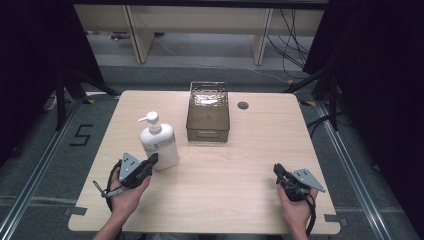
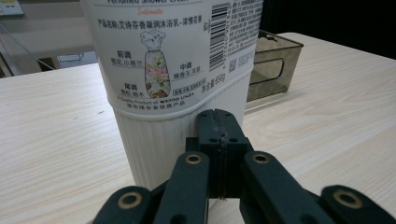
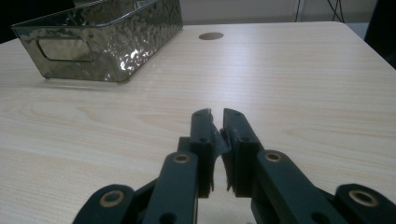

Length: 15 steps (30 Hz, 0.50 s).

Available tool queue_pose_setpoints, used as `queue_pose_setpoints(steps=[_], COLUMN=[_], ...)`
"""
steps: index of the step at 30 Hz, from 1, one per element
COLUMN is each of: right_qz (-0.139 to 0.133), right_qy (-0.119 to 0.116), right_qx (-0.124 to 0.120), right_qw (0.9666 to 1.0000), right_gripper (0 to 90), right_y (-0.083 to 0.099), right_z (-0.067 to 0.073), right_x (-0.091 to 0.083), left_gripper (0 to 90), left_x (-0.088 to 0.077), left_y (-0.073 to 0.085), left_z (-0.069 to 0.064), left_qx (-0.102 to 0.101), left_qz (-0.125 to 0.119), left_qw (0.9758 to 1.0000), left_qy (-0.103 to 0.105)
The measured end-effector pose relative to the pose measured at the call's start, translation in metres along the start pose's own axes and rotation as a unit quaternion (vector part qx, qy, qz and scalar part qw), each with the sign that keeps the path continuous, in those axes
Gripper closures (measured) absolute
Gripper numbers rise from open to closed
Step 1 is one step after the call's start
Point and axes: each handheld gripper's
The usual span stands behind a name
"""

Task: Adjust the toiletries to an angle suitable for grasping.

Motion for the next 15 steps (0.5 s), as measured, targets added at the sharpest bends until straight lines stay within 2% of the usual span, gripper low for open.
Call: queue_pose_setpoints(steps=[9, 10, 11, 13, 15], right_qz=[0.004, 0.003, -0.007, -0.002, -0.008], right_qy=[0.006, 0.005, -0.006, -0.003, -0.001], right_qx=[-0.002, -0.002, 0.001, 0.000, 0.002], right_qw=[1.0000, 1.0000, 1.0000, 1.0000, 1.0000], right_gripper=[82.9, 82.9, 82.8, 82.7, 82.6], right_y=[-0.0002, -0.0002, 0.0003, 0.0000, 0.0004], right_z=[0.0003, 0.0004, 0.0002, 0.0004, 0.0007], right_x=[-0.0003, -0.0002, 0.0012, 0.0005, 0.0010], left_gripper=[89.7, 89.7, 89.7, 89.7, 89.7], left_x=[0.0011, 0.0007, 0.0011, 0.0017, 0.0016], left_y=[-0.0005, -0.0007, -0.0005, -0.0003, -0.0002], left_z=[0.0062, 0.0064, 0.0068, 0.0076, 0.0080], left_qx=[-0.007, -0.008, -0.009, -0.010, -0.010], left_qz=[-0.002, 0.000, -0.002, -0.006, -0.007], left_qw=[0.9999, 0.9999, 0.9999, 0.9999, 0.9999], left_qy=[-0.010, -0.012, -0.013, -0.011, -0.011])
Point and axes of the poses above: each handheld gripper's, and its own axes: x roughly forward along the jaws, y roughly out of its underside, z roughly to its left, and after that the axes turned 5 degrees about -x, right-handed
